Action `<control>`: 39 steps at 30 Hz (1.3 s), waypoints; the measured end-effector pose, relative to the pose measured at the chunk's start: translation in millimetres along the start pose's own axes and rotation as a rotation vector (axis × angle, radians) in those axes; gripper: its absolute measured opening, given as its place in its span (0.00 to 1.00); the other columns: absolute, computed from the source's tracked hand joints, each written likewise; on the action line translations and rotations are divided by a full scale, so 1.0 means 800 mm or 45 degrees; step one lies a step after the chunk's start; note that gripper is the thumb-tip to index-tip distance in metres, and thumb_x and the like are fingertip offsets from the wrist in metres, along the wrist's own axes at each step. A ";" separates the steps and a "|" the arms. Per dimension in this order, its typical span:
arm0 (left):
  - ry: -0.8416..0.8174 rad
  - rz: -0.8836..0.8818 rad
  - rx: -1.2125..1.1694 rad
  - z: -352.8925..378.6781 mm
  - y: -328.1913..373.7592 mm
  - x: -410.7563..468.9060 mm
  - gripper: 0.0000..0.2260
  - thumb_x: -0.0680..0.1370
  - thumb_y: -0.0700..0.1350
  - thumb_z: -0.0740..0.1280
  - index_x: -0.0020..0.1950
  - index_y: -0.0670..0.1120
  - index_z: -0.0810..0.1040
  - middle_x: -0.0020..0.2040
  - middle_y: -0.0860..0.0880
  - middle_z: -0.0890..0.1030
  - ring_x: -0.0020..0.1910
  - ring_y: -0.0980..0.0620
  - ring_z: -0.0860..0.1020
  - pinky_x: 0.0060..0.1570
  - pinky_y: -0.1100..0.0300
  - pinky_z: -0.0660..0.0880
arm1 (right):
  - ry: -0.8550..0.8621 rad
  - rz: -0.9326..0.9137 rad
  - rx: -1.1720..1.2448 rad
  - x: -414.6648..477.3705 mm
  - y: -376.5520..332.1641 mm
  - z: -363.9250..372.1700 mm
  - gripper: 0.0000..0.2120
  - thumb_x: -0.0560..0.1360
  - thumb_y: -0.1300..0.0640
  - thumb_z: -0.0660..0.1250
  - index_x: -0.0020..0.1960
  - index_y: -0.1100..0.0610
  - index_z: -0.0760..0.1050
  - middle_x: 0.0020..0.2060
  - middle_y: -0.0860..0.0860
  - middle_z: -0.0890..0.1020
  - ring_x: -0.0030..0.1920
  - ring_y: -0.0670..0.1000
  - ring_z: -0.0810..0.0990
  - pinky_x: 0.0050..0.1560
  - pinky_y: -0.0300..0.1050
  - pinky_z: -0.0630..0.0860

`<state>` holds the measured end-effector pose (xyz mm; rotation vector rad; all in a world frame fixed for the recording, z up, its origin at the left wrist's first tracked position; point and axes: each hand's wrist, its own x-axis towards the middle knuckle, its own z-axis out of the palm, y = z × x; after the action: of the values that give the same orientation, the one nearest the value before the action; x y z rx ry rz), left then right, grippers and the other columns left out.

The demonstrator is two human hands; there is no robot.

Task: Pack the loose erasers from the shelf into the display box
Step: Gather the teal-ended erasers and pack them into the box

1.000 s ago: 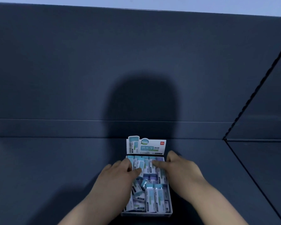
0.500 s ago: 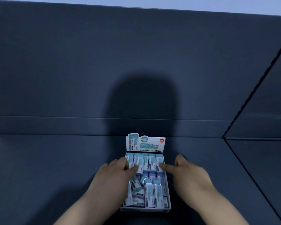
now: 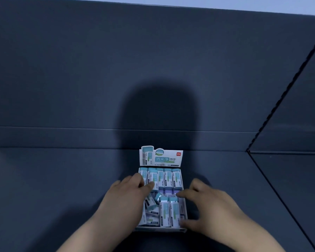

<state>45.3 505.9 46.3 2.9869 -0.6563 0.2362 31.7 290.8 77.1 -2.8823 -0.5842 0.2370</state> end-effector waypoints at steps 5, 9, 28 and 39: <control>-0.063 0.034 0.052 0.008 -0.002 -0.002 0.36 0.41 0.39 0.74 0.50 0.53 0.84 0.34 0.56 0.72 0.28 0.55 0.73 0.27 0.64 0.58 | 0.024 -0.069 -0.117 0.001 -0.009 -0.002 0.31 0.71 0.40 0.62 0.71 0.42 0.56 0.57 0.43 0.65 0.58 0.46 0.69 0.47 0.40 0.65; -0.056 0.081 0.033 0.000 0.005 -0.003 0.35 0.43 0.40 0.76 0.49 0.57 0.83 0.34 0.56 0.71 0.30 0.56 0.73 0.28 0.64 0.57 | 0.022 -0.104 -0.097 0.002 -0.005 0.001 0.30 0.70 0.39 0.62 0.70 0.37 0.57 0.54 0.41 0.66 0.57 0.44 0.69 0.45 0.38 0.60; 0.081 0.205 0.021 0.014 0.026 -0.011 0.25 0.53 0.49 0.68 0.50 0.57 0.82 0.35 0.54 0.73 0.32 0.53 0.74 0.26 0.62 0.67 | -0.032 0.272 -0.007 -0.001 -0.022 0.012 0.36 0.63 0.27 0.62 0.65 0.44 0.64 0.55 0.44 0.67 0.58 0.46 0.72 0.50 0.42 0.70; 0.138 0.071 -0.026 0.005 0.021 -0.026 0.30 0.51 0.43 0.77 0.53 0.55 0.81 0.37 0.54 0.71 0.33 0.55 0.72 0.30 0.63 0.62 | 0.007 0.185 0.062 -0.001 0.005 0.008 0.32 0.63 0.29 0.64 0.62 0.40 0.66 0.54 0.39 0.67 0.55 0.42 0.72 0.50 0.40 0.71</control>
<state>19.9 498.5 39.4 2.9147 -0.7265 0.3892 31.3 287.9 70.1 -2.8795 -0.3631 0.2607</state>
